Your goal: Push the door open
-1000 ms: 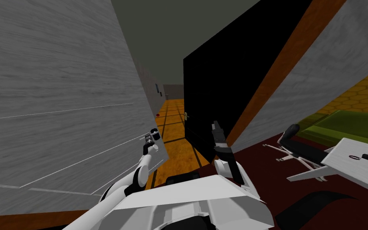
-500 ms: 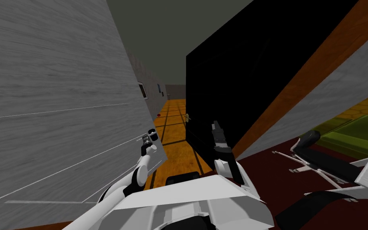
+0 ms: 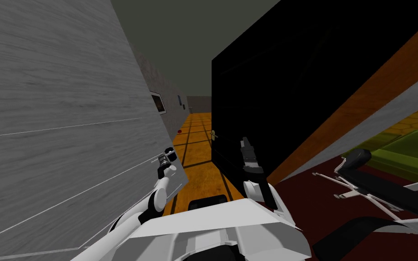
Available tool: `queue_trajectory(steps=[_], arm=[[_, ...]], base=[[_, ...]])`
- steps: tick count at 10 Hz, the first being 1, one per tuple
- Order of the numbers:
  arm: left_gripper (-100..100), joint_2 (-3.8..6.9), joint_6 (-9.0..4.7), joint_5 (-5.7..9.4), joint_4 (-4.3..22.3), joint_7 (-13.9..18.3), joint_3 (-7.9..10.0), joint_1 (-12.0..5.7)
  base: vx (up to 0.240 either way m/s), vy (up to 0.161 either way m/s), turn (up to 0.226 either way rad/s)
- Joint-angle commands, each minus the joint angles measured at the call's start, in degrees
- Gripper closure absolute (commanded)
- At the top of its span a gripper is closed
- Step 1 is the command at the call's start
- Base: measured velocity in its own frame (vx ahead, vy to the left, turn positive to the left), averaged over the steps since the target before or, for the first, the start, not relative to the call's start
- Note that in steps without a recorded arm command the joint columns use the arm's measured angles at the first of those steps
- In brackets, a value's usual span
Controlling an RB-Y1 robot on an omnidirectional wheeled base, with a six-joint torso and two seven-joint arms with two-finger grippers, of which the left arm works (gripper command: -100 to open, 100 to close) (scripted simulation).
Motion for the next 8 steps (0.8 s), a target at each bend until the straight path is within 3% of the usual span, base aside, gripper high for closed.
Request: queue_trajectory(steps=[1, 6, 8], arm=[[100, -0.41, 0.69, 0.14, -1.6, -0.8, 0.26, 0.02], [100, -0.62, -1.12, 5.11, -5.4, -6.6, 5.87, 1.54], [100, -0.66, -1.36, 5.76, -5.9, -7.3, 6.61, 1.74]], base=[[0.05, 0.026, 0.005], [0.142, 0.067, -0.09], [0.131, 0.092, -0.045]])
